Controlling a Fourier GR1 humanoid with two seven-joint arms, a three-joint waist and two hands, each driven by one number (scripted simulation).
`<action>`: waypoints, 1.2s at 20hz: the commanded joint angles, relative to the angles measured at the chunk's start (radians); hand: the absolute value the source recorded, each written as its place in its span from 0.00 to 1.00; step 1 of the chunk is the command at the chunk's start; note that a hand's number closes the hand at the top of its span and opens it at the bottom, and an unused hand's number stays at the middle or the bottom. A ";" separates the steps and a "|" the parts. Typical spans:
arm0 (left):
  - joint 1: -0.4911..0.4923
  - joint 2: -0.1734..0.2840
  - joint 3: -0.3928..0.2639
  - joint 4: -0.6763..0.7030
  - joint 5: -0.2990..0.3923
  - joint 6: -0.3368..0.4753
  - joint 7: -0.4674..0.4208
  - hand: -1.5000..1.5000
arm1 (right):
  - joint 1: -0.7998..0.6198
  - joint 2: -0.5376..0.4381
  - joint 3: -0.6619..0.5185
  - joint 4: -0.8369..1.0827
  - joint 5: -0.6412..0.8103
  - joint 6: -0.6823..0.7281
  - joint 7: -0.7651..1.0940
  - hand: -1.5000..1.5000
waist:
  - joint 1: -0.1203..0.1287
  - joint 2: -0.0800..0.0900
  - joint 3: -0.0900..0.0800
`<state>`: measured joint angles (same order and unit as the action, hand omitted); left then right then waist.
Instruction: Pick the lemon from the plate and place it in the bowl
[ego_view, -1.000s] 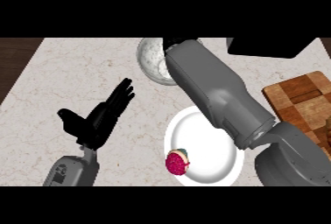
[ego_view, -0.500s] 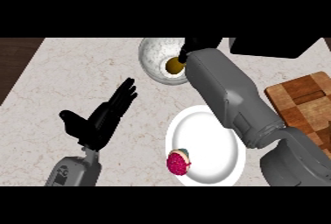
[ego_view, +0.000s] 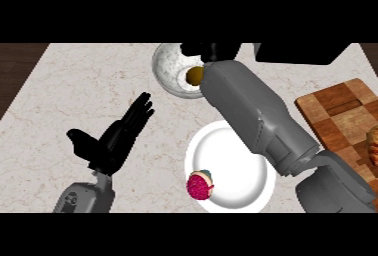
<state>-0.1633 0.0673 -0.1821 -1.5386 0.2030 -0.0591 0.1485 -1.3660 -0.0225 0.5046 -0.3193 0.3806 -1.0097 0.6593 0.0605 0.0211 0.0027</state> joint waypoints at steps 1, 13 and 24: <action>0.043 0.023 0.010 -0.006 0.006 -0.018 -0.010 0.50 | 0.069 0.021 -0.019 -0.154 -0.019 -0.247 -0.083 0.00 | -0.005 -0.012 -0.001; 0.067 0.005 0.022 0.013 -0.003 0.005 -0.024 0.50 | 0.360 0.022 0.354 -0.630 0.096 -0.443 0.007 0.00 | -0.067 -0.052 -0.005; 0.068 0.035 0.063 0.008 0.017 0.004 0.004 0.50 | 0.772 0.022 0.610 -0.853 0.226 -0.485 0.003 1.00 | -0.095 -0.064 -0.005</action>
<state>-0.1041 0.0988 -0.1215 -1.5338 0.2201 -0.0522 0.1542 -0.7375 -0.0066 1.0302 -1.1069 0.5700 -1.4078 0.6446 -0.0274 -0.0421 -0.0028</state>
